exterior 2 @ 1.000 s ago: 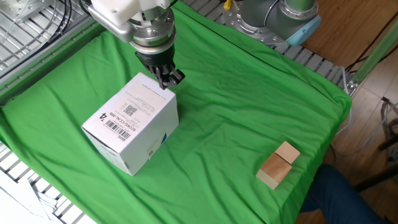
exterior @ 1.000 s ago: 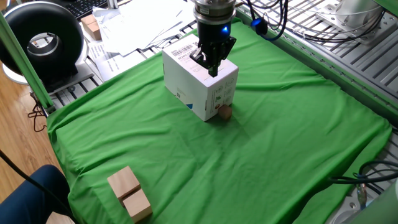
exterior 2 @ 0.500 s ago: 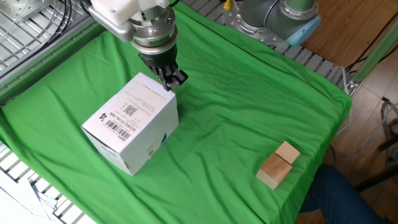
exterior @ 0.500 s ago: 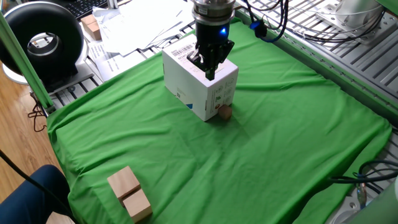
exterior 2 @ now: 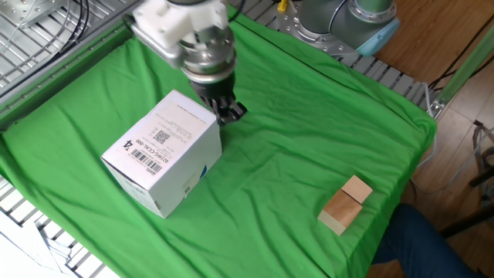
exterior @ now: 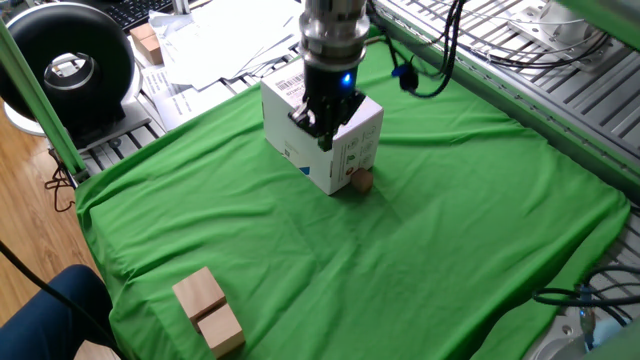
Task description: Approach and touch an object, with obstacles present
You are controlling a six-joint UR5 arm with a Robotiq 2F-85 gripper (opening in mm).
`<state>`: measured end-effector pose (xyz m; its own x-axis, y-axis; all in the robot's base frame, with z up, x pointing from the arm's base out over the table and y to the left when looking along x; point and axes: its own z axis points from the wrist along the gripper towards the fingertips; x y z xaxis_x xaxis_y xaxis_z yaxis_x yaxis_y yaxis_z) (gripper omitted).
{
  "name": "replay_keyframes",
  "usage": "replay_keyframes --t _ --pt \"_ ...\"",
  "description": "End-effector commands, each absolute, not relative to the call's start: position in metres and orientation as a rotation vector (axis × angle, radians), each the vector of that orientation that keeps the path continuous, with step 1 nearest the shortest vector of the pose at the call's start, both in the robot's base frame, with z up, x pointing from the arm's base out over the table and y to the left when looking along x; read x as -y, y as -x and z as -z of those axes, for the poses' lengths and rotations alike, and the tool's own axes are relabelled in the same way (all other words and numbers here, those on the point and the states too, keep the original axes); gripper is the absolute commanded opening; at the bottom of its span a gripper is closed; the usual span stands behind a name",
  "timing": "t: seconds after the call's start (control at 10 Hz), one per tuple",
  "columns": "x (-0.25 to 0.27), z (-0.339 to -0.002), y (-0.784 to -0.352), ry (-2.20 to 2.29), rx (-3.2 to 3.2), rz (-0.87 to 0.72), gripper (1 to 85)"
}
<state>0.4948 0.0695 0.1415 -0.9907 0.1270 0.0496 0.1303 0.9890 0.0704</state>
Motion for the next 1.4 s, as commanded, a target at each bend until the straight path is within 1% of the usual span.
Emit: replay_keyframes --t 0.0,0.8,1.3 --pt "-0.088 -0.127 -0.494 0.241 3.100 0.142 2.3" --pt "-0.093 -0.093 -0.466 0.167 3.109 0.124 2.3" --pt "-0.087 -0.067 -0.466 0.095 3.142 0.081 2.3"
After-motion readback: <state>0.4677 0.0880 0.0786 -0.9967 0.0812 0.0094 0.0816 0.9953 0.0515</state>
